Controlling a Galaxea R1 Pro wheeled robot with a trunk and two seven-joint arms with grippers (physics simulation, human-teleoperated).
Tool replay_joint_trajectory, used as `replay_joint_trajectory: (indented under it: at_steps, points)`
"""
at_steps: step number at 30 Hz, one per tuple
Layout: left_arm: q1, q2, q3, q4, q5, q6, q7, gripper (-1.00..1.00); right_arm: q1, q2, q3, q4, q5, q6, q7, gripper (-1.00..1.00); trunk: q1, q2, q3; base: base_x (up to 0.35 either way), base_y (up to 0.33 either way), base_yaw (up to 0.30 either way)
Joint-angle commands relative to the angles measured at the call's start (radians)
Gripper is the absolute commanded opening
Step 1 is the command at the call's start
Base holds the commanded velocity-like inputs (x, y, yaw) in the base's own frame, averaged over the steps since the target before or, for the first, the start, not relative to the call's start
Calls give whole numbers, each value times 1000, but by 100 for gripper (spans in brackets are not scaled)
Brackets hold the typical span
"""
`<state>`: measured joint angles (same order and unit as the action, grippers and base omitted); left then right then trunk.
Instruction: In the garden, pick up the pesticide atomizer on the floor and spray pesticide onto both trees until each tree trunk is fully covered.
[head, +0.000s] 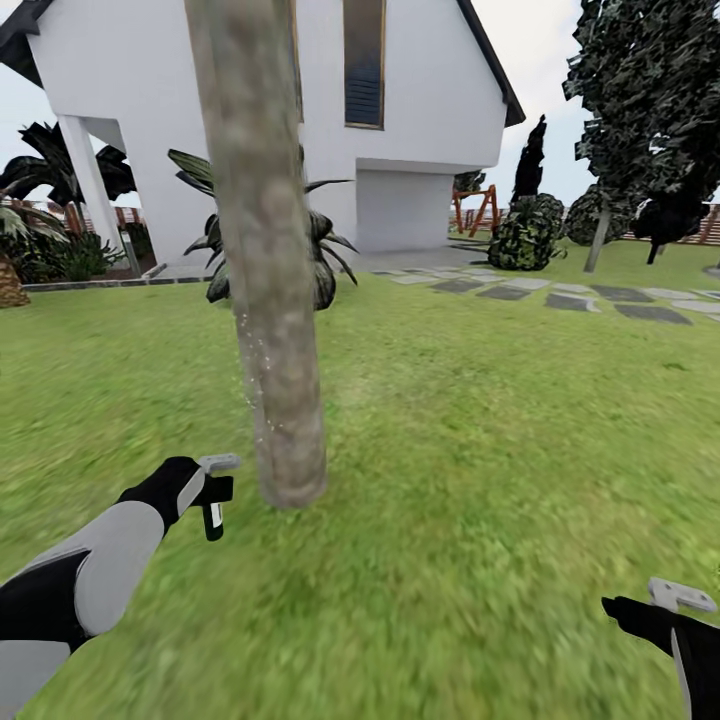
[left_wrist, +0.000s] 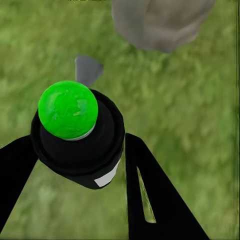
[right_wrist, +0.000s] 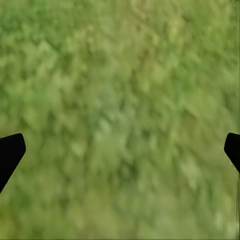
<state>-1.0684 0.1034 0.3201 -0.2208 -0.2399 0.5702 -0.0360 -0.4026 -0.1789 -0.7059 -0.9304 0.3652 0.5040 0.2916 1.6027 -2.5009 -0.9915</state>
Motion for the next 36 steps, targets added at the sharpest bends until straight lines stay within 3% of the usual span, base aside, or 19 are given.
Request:
replay_joint_trajectory:
  at_steps: [1,9,15,23,36]
  points:
    - [-1,-1,8,-2,-10,5,-4,-100,-1,-1,-3,0,10,2,9,100,0,0,-1,105,-326,24]
    - [-1,-1,8,-2,-10,5,-4,-100,-1,-2,-3,0,9,2,11,100,0,0,-1,27,-326,8]
    - [-1,-1,8,-2,-10,5,-4,-100,-1,0,-3,-1,9,2,9,100,0,0,-1,0,-304,237]
    - [-1,-12,8,-1,-10,5,-4,-100,-1,1,-3,-1,11,2,10,100,0,0,-1,0,-78,207]
    - [-1,-14,8,-2,-10,5,-4,-100,-1,1,-3,-1,11,2,9,100,0,0,-1,6,-299,179]
